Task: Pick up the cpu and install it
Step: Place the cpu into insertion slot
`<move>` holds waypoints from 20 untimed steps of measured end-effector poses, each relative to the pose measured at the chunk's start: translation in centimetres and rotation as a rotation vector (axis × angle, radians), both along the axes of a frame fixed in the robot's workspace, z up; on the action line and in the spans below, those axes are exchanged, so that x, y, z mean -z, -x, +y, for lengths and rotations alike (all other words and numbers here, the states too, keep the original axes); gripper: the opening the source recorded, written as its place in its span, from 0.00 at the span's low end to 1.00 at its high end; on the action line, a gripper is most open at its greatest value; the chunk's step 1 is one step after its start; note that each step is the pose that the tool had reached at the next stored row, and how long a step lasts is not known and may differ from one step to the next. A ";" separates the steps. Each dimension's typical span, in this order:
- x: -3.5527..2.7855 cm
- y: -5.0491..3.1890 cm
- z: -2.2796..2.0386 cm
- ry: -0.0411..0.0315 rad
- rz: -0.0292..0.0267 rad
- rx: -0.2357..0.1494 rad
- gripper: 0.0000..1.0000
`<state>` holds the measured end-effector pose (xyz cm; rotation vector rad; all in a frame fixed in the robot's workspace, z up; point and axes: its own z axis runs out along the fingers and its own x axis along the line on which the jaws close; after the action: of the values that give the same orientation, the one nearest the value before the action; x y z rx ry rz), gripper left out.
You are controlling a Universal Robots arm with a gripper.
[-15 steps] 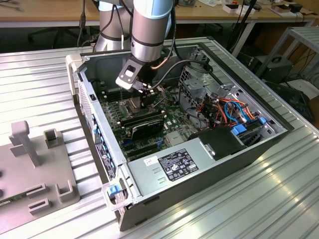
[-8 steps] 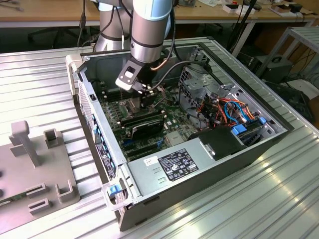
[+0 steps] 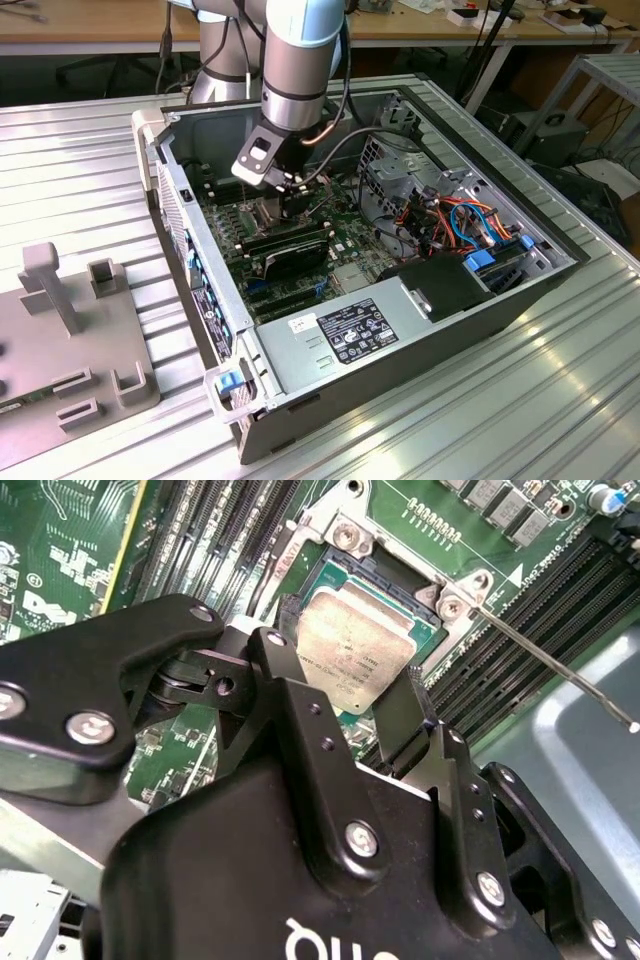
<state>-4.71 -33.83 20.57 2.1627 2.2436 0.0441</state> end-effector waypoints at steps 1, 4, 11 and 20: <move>0.07 0.00 0.00 -0.0001 0.0000 0.000 0.55; 0.19 0.00 -0.01 0.0003 0.0002 0.000 0.55; 0.69 -0.01 0.23 -0.0009 0.0000 0.000 0.55; 1.10 -0.01 0.23 -0.0005 0.0002 0.000 0.55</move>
<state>-4.70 -33.59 19.47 2.1634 2.2435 0.0444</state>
